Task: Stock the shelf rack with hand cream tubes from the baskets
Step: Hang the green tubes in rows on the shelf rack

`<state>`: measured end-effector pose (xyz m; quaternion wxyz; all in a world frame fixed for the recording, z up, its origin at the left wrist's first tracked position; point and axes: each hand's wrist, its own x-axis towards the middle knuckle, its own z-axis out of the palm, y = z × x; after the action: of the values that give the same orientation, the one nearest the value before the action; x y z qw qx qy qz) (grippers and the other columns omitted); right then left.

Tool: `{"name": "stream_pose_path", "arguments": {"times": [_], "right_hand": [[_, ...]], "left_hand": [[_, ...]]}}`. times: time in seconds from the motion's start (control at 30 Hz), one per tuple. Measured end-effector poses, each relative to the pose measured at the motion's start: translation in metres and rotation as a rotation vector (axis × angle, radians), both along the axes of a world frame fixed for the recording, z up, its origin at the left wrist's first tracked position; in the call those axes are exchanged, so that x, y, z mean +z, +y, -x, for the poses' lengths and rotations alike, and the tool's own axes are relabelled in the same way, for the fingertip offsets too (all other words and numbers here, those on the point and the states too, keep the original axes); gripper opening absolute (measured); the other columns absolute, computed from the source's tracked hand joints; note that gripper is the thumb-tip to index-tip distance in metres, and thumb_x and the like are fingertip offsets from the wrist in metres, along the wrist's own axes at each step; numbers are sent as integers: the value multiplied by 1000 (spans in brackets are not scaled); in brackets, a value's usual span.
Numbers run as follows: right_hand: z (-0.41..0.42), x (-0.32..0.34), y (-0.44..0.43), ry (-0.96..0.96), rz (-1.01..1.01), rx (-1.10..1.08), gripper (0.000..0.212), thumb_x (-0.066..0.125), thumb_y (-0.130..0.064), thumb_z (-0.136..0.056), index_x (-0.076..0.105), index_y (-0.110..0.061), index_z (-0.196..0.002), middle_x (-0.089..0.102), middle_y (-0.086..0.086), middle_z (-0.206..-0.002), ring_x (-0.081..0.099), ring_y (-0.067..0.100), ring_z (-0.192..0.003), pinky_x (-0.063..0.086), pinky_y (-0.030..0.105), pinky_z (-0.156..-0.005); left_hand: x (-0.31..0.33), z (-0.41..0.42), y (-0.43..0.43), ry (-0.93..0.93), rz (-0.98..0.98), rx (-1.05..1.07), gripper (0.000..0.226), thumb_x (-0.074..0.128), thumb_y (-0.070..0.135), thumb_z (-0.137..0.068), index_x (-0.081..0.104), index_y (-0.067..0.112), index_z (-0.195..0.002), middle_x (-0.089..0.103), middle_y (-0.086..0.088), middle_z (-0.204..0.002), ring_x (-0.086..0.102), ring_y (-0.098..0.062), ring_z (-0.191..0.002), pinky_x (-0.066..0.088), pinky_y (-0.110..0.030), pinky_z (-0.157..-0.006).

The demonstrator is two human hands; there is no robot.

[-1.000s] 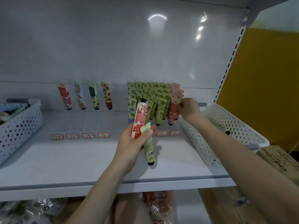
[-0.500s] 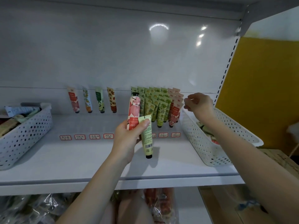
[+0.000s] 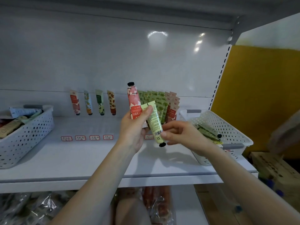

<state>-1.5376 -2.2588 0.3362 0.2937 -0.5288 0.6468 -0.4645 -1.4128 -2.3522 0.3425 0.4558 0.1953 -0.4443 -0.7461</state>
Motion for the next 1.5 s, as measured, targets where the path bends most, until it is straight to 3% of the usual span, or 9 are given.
{"name": "stream_pose_path", "arguments": {"times": [0.27, 0.33, 0.4, 0.57, 0.73, 0.9, 1.07, 1.23, 1.5], "right_hand": [[-7, -6, 6, -639, -37, 161, 28, 50, -22, -82, 59, -7, -103, 70, 6, -80, 68, 17, -76, 57, 29, -67], [-9, -8, 7, -730, -84, 215, 33, 47, -22, -82, 57, -2, -106, 69, 9, -79, 67, 18, -72, 55, 29, -63], [-11, -11, 6, -741, -116, 247, 34, 46, -21, -83, 56, 0, -107, 70, 10, -80, 68, 18, -73, 55, 28, -62], [-8, -17, -2, -448, -57, 82, 28, 49, -23, -89, 62, -7, -109, 68, 10, -95, 65, 19, -87, 56, 29, -74], [-19, -31, -12, -93, 70, -54, 10, 65, -13, -84, 65, -20, -91, 68, -5, -78, 64, 4, -72, 54, 23, -69], [-17, -42, -22, -25, 19, -140, 10, 69, -6, -80, 65, -14, -84, 66, 2, -78, 62, 12, -71, 55, 24, -70], [22, -32, -39, 79, 91, -460, 4, 68, -8, -81, 64, -8, -81, 69, 11, -80, 64, 20, -72, 53, 31, -71], [50, -23, -68, 215, 150, -653, 21, 62, -6, -78, 55, 4, -61, 51, 18, -59, 40, 21, -51, 29, 26, -51], [49, -36, -93, 339, 149, -717, 9, 57, -8, -85, 51, -5, -90, 56, 14, -78, 49, 26, -70, 31, 27, -54]], "left_hand": [[0, -5, -3, 34, 32, -46, 5, 55, 16, -91, 59, 13, -92, 71, -8, -91, 67, -20, -87, 58, -28, -71], [-2, -6, -5, 17, 41, -34, 7, 58, 10, -88, 54, 16, -89, 66, -20, -108, 64, -31, -102, 55, -34, -78], [-4, -7, -8, 11, 61, -34, 14, 60, 4, -86, 52, 16, -89, 67, -16, -102, 65, -27, -95, 55, -33, -75], [-13, -12, -16, -87, 185, 47, 21, 64, -1, -81, 52, 16, -84, 62, -1, -77, 63, -14, -74, 56, -30, -70], [-34, -14, -17, -201, 279, 91, 22, 68, 0, -79, 54, 16, -83, 62, -2, -79, 64, -16, -76, 57, -30, -72], [-57, -23, -25, -311, 291, 148, 13, 66, 9, -84, 58, 18, -86, 67, -5, -87, 67, -20, -85, 56, -32, -78], [-71, -39, -35, -331, 261, 172, 9, 58, 14, -90, 52, 17, -84, 54, 1, -60, 54, -10, -51, 50, -24, -53], [-79, -43, -43, -359, 289, 197, 17, 56, 17, -91, 48, 19, -76, 48, 8, -52, 45, -6, -47, 41, -24, -51], [-84, -41, -50, -369, 302, 205, 16, 57, 16, -91, 48, 17, -78, 46, 1, -58, 44, -12, -51, 40, -24, -50]]}}
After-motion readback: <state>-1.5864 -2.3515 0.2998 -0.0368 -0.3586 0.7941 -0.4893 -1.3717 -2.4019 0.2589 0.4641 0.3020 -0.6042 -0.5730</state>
